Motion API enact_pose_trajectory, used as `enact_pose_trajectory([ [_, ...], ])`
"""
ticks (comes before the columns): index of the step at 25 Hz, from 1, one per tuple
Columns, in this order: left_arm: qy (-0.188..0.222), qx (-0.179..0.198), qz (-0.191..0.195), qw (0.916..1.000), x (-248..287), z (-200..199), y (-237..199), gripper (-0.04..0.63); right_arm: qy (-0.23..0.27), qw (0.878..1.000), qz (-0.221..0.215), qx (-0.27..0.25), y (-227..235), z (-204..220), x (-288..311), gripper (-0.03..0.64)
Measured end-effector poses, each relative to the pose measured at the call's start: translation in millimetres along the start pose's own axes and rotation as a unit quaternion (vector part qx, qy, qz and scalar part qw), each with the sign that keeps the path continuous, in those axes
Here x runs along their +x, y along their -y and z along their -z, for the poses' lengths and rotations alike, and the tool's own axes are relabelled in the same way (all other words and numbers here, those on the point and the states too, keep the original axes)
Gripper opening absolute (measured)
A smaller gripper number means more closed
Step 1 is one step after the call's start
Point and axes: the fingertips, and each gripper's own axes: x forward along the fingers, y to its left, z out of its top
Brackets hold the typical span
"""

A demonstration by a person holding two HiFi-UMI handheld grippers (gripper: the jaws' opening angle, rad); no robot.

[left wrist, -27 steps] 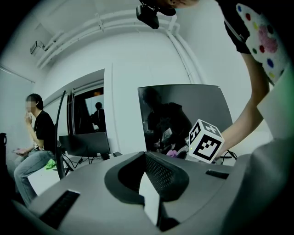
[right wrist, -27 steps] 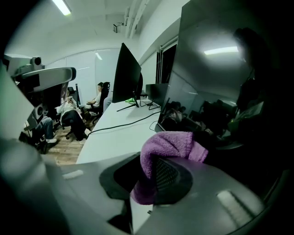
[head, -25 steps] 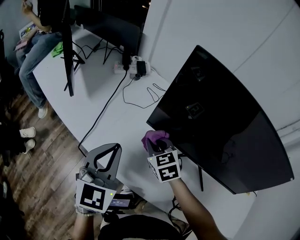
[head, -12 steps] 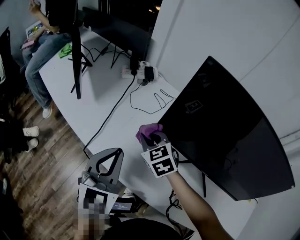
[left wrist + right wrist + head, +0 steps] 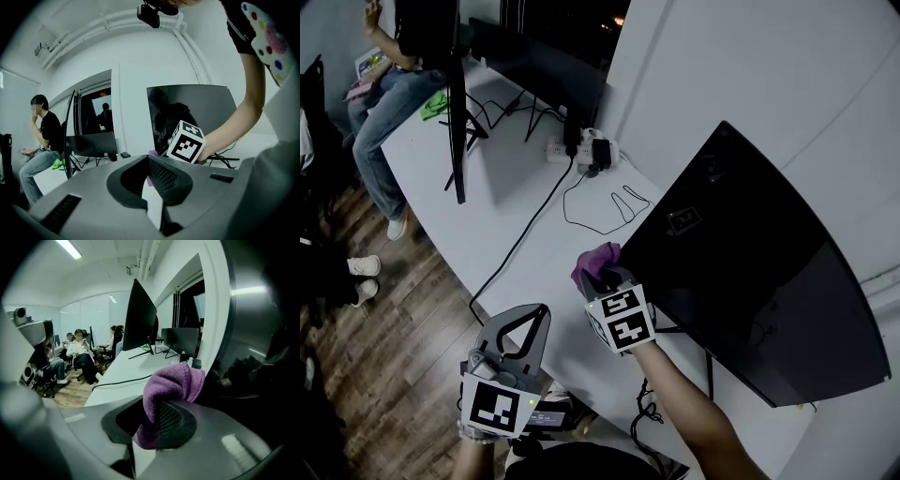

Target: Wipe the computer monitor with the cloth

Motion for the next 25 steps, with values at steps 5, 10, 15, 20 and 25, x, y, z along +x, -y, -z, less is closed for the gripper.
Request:
enact_pose_trajectory([
  [5, 0.003, 0.001, 0.002, 1.0, 2, -3, 3, 0.005, 0.017, 0.999, 0.004, 0.042, 12, -9, -3, 0.067],
  [10, 0.005, 0.003, 0.003, 1.0, 3, -7, 2, 0.005, 0.045, 0.995, 0.001, 0.09, 19, -29, -9, 0.067],
  [15, 0.008, 0.005, 0.003, 0.9999, 4, -11, 4, 0.005, 0.075, 0.989, 0.001, 0.131, 29, -45, -20, 0.067],
  [20, 0.015, 0.009, 0.006, 0.9998, 4, -17, 8, 0.005, 0.098, 0.986, 0.008, 0.133, 35, -61, -35, 0.067],
  [25, 0.02, 0.015, 0.01, 0.9996, 5, -24, 13, 0.005, 0.122, 0.981, 0.009, 0.15, 42, -77, -52, 0.067],
])
